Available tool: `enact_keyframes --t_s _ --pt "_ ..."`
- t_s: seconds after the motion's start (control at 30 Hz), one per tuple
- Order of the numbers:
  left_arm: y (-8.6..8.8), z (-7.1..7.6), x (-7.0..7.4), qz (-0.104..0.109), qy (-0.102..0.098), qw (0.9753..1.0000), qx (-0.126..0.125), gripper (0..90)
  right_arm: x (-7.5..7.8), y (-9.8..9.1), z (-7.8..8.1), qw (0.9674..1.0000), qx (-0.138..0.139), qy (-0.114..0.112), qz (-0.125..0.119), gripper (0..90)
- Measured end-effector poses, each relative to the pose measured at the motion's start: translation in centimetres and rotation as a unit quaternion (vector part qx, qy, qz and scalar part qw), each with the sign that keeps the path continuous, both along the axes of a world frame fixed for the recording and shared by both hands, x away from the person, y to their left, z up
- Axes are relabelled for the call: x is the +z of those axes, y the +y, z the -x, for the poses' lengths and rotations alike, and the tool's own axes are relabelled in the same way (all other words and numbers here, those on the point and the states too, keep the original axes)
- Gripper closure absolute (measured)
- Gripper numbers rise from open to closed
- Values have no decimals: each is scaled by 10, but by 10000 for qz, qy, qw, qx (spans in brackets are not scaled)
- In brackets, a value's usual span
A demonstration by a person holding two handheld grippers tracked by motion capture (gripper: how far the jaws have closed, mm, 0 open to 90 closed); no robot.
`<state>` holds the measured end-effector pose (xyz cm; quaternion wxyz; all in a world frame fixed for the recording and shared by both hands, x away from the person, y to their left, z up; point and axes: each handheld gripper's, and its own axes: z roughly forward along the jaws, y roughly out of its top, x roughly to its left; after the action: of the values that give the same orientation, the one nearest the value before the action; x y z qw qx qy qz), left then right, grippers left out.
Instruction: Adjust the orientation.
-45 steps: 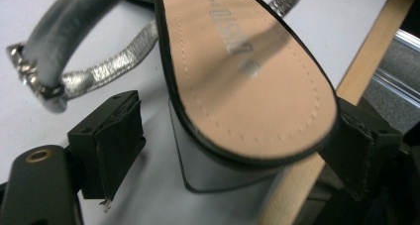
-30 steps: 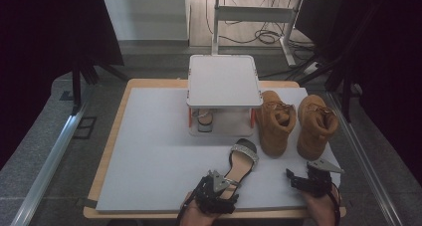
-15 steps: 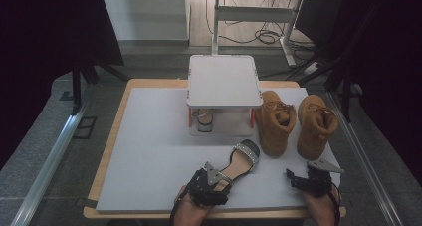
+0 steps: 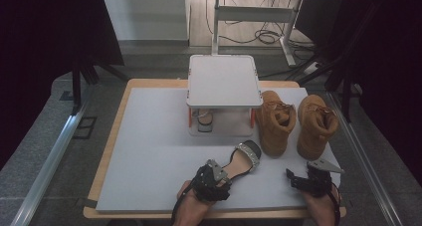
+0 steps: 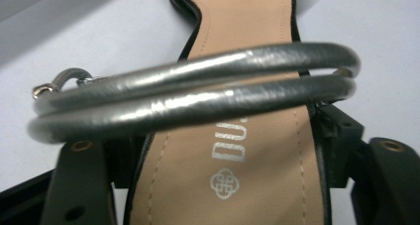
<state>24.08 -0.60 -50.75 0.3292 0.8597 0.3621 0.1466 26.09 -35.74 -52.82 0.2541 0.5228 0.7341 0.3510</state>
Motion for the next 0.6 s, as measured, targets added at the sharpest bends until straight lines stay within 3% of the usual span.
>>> enact_keyframes --t_s 0.33,0.6 --pt "2 -2 1 -3 102 9998 -172 367 0 0 0 10000 0 -3 1 128" --pt "5 -1 0 65 -68 9994 -323 379 0 0 0 10000 0 -1 0 128"
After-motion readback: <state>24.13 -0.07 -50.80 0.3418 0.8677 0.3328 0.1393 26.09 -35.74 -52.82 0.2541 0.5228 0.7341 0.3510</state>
